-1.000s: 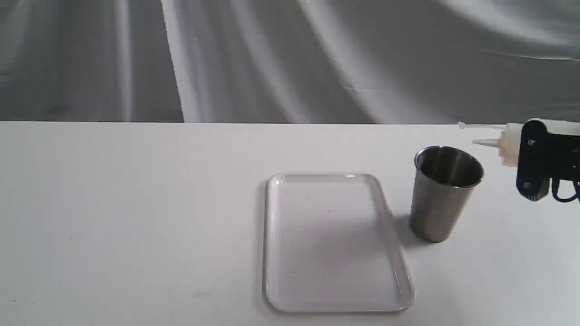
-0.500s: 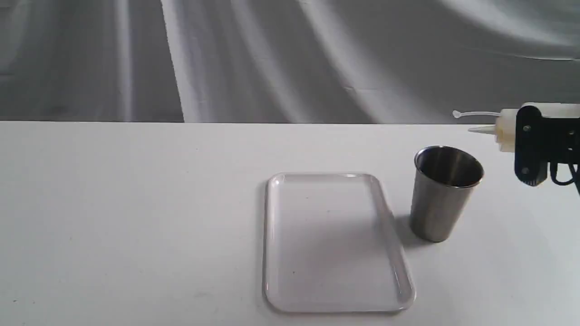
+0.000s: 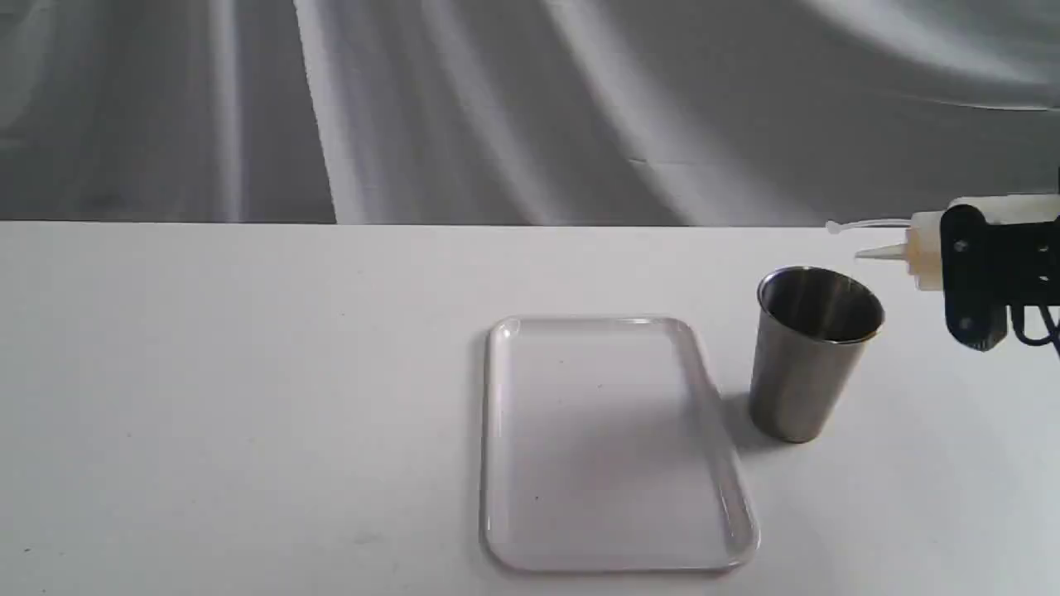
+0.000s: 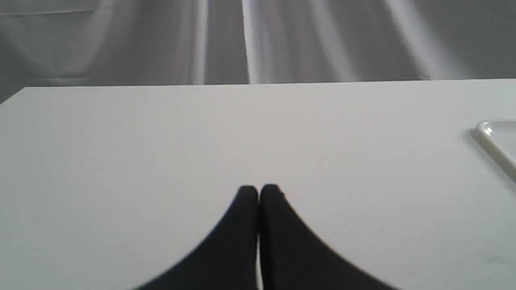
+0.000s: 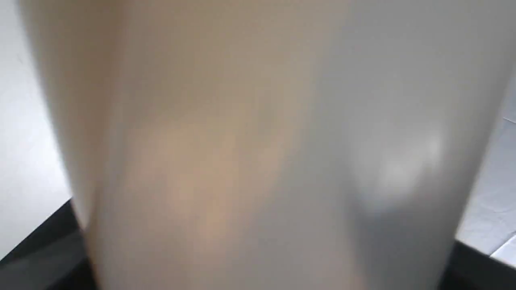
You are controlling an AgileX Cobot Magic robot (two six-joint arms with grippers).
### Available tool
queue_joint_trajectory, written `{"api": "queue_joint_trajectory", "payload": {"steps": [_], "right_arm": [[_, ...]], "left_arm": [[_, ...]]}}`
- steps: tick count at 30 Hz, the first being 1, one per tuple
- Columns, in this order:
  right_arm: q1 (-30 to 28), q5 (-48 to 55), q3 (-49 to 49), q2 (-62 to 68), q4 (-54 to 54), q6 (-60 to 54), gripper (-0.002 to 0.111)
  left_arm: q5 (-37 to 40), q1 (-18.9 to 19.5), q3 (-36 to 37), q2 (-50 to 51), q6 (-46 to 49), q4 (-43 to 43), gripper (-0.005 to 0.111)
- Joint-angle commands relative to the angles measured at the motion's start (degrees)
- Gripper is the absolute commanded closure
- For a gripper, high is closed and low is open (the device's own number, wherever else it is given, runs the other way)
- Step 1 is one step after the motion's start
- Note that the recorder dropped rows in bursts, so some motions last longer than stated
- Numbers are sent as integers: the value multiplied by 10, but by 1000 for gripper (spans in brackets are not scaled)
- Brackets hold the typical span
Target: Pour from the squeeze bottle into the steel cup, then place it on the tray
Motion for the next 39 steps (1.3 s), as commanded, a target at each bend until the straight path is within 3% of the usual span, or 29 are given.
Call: {"api": "queue_joint_trajectory", "payload": {"steps": [1,15,23,39], "right_arm": [[2,12,-4,-4,-9,-1,108],[10,23,-24,9,-9,-20,108],[41,58,-57,47,-9,-71,108],[41,65,-77,49,-9,-176,108]], "left_arm": [[-5,-5,3,-1,0,0,107],[-5,-5,3,-1,-2,0,107],[-5,-5,3,-1,-1,0,107],[-5,-5,3,-1,-3,0,107]]}}
